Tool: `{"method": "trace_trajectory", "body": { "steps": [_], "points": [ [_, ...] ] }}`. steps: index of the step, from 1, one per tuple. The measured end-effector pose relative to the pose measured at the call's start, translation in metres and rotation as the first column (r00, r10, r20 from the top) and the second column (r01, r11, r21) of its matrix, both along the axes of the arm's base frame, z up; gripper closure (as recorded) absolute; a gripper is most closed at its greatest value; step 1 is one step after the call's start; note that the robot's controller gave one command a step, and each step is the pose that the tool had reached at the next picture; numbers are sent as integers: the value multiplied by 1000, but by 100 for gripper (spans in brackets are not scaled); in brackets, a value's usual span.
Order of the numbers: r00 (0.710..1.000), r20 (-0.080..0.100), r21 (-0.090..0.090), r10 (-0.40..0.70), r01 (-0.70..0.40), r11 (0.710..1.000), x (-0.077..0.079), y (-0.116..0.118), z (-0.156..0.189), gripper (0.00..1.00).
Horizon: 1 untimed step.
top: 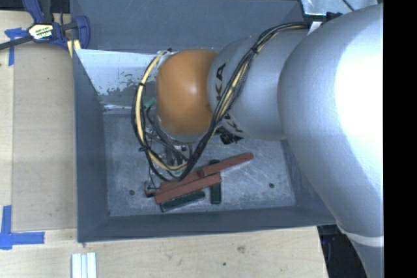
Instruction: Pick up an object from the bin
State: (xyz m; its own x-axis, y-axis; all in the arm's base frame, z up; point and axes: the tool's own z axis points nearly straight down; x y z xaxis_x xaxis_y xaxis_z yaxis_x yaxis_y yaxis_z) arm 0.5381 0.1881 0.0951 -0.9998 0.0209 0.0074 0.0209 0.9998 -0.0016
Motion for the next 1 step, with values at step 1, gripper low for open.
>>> {"method": "trace_trajectory", "body": {
  "steps": [1],
  "points": [
    [996, 14, 2, -89, 89, 996, -44, -96, -20, 0]
  ]
}}
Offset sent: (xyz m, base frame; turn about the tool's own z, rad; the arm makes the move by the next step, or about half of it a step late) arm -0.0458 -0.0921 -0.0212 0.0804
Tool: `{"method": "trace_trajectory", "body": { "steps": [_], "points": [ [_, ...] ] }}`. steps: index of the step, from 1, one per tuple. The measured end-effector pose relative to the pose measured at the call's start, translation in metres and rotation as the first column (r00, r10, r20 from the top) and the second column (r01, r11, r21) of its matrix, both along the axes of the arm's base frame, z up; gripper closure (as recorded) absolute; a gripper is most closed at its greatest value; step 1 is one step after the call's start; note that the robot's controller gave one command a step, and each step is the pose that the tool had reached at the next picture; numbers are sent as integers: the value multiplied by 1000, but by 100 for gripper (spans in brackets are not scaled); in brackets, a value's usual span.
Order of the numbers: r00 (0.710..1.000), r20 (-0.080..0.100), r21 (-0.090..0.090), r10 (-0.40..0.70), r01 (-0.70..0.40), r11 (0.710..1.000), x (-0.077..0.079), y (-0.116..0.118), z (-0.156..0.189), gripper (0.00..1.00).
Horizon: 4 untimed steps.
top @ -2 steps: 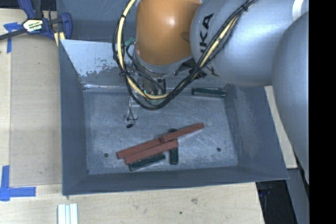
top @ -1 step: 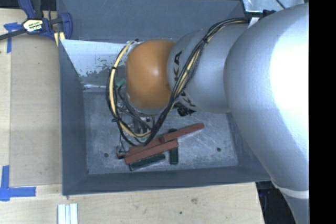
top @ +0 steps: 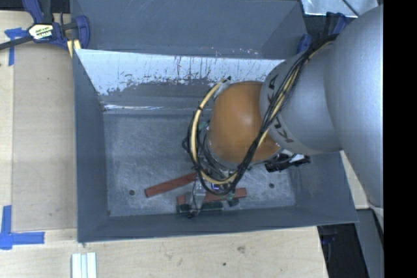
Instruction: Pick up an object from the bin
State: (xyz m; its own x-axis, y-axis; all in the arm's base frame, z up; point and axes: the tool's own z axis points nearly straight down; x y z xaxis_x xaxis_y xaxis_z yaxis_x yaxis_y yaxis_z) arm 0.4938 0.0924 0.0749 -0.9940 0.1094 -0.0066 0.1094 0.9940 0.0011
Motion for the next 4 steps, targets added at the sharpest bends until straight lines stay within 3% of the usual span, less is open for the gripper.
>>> {"method": "trace_trajectory", "body": {
  "steps": [1, 2, 3, 4],
  "points": [
    [1000, -10, 2, 8, -8, 1000, -2, 5, 2, 100],
    [996, 1, 0, 89, -89, 996, 2, 13, 159, 100],
    [996, -4, 0, 88, -88, 996, 1, 13, 157, 0],
    [979, -6, 1, 202, -202, 979, 0, -48, -4, 0]
  ]
}}
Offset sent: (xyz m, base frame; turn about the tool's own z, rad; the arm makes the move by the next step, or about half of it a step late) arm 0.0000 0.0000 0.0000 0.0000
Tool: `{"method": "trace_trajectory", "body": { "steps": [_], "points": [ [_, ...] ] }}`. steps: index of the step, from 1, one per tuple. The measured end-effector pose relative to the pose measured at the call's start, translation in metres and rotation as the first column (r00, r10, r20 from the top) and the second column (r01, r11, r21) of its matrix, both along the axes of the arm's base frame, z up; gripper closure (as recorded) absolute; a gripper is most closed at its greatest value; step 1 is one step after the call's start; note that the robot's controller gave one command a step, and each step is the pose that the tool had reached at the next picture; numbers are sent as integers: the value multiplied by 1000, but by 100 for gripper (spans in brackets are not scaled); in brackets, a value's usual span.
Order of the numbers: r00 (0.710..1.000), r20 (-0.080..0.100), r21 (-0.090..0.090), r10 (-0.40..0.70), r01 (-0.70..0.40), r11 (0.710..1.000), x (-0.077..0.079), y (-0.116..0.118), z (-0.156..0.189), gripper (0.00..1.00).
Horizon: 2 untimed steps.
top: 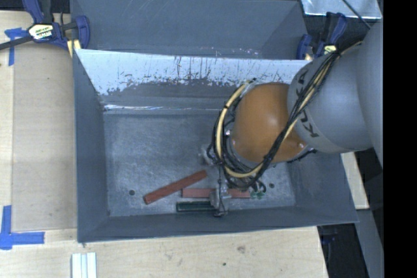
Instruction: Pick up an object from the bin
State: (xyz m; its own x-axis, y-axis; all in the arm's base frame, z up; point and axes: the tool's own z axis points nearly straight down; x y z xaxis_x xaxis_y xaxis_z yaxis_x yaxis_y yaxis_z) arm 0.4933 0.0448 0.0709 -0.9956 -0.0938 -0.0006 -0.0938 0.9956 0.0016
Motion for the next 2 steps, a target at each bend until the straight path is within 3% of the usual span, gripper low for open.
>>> {"method": "trace_trajectory", "body": {
  "steps": [1, 2],
  "points": [
    [999, 5, 2, 44, -44, 999, 4, 62, 6, 0],
    [999, 5, 0, 36, -36, 999, 5, 59, 8, 100]
  ]
}}
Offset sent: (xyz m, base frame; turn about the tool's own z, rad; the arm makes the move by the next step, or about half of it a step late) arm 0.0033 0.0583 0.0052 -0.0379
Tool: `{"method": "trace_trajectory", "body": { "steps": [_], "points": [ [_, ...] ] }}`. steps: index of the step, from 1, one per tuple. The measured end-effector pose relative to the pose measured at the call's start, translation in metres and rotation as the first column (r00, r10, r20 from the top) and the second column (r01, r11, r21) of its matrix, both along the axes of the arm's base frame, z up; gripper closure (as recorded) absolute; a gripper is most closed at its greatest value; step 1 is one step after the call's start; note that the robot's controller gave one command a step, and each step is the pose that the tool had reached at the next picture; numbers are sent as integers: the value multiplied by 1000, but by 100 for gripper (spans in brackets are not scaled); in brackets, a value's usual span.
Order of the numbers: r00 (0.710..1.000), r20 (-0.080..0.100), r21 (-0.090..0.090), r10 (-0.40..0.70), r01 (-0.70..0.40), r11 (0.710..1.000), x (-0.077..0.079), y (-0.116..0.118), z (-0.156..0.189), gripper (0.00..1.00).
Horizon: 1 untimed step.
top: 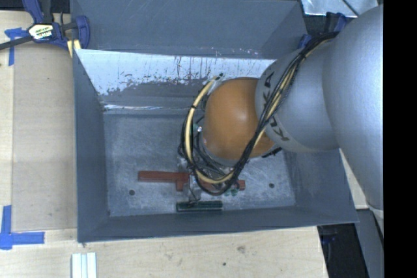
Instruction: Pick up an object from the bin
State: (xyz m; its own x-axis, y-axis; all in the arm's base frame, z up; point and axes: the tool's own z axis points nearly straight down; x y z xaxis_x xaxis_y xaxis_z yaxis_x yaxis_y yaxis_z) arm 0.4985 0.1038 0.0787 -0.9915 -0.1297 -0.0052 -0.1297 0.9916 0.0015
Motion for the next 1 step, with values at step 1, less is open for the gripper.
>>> {"method": "trace_trajectory", "body": {
  "steps": [1],
  "points": [
    [992, 7, -1, 128, -128, 992, 18, 19, 195, 100]
  ]
}}
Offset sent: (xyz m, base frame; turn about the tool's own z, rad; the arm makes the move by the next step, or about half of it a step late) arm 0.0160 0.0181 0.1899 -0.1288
